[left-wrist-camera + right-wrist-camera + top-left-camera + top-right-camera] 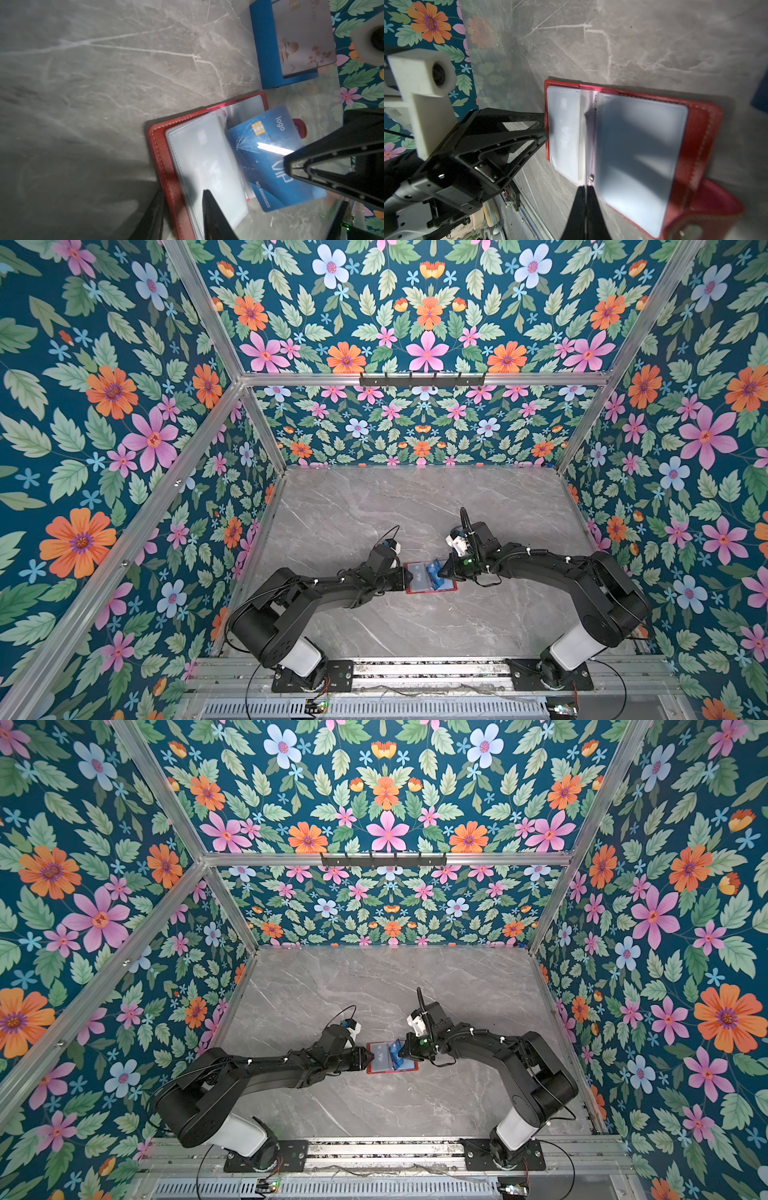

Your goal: Put the credit cards into the card holder

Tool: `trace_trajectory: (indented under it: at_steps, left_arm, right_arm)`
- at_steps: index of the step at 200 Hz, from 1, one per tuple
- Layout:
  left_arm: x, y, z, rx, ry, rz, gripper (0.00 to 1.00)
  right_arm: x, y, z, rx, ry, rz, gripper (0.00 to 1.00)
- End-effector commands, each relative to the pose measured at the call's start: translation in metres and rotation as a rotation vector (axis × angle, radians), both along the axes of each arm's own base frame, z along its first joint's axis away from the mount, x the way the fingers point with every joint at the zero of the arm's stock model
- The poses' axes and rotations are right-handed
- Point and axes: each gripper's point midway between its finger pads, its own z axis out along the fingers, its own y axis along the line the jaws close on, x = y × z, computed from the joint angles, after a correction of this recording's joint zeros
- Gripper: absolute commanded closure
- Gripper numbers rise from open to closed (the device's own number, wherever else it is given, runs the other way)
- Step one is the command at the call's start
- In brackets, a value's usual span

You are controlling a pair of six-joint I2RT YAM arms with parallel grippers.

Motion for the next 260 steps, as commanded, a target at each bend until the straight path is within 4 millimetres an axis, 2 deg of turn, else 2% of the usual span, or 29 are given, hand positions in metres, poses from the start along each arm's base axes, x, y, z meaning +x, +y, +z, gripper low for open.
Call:
trace_trajectory:
  at_steps: [1, 119, 165, 213, 258, 260]
  left_arm:
    - [-0.006, 0.007, -0.011, 0.034, 0.041, 0.014, 0.66]
    - [-0.007, 0.013, -0.021, 0.075, 0.060, 0.032, 0.71]
    - [-0.007, 0.017, -0.024, 0.095, 0.067, 0.046, 0.75]
    - [-0.008, 0.014, -0.024, 0.088, 0.069, 0.025, 0.75]
    - [-0.008, 0.015, -0.025, 0.094, 0.072, 0.027, 0.75]
    - [-0.008, 0.015, -0.025, 0.095, 0.072, 0.027, 0.75]
  right_arm:
    - [0.000, 0.003, 0.000, 0.018, -0.002, 0.007, 1.00]
    - [-0.001, 0.009, -0.001, 0.069, -0.014, 0.022, 1.00]
    - [-0.002, 0.008, 0.005, 0.082, -0.036, 0.024, 1.00]
    - [0.001, 0.009, -0.003, 0.075, -0.032, 0.016, 1.00]
    - [0.011, 0.011, 0.002, 0.078, -0.064, -0.008, 1.00]
    - [0.010, 0.010, -0.008, 0.063, -0.040, -0.010, 1.00]
